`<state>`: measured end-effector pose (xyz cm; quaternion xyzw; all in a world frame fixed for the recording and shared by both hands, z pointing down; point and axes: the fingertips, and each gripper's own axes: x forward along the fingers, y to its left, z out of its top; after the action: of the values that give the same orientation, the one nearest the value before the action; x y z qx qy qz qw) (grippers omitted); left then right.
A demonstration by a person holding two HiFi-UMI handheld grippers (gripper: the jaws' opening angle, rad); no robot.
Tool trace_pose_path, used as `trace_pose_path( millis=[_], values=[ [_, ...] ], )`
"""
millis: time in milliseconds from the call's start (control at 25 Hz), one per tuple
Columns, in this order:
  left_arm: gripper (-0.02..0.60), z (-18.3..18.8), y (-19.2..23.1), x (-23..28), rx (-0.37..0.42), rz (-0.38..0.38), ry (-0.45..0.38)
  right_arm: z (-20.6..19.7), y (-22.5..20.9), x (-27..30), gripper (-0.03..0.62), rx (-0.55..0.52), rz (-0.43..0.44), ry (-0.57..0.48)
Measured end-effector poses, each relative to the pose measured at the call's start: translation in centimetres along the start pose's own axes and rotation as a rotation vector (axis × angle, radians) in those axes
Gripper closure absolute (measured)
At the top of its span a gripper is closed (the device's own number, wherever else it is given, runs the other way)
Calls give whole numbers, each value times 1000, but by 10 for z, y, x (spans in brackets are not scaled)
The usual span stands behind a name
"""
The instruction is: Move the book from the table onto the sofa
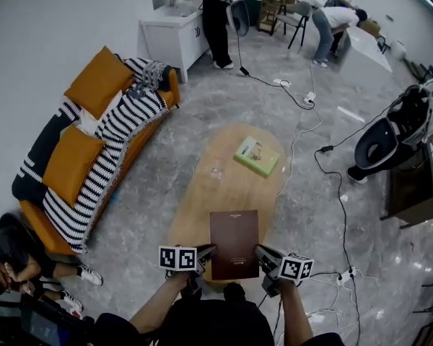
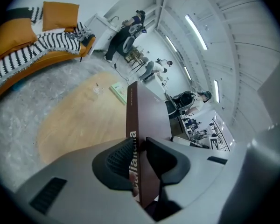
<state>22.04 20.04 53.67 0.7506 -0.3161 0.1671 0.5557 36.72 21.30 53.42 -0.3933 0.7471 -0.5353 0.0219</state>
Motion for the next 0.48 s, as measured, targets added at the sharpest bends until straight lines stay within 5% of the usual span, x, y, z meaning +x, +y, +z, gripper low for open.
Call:
trace_pose_path(
  millis=[480],
  values=[
    [486,-2,6,-12,38,1,-19,-18,3,3,533,-9,31,-16]
  ],
)
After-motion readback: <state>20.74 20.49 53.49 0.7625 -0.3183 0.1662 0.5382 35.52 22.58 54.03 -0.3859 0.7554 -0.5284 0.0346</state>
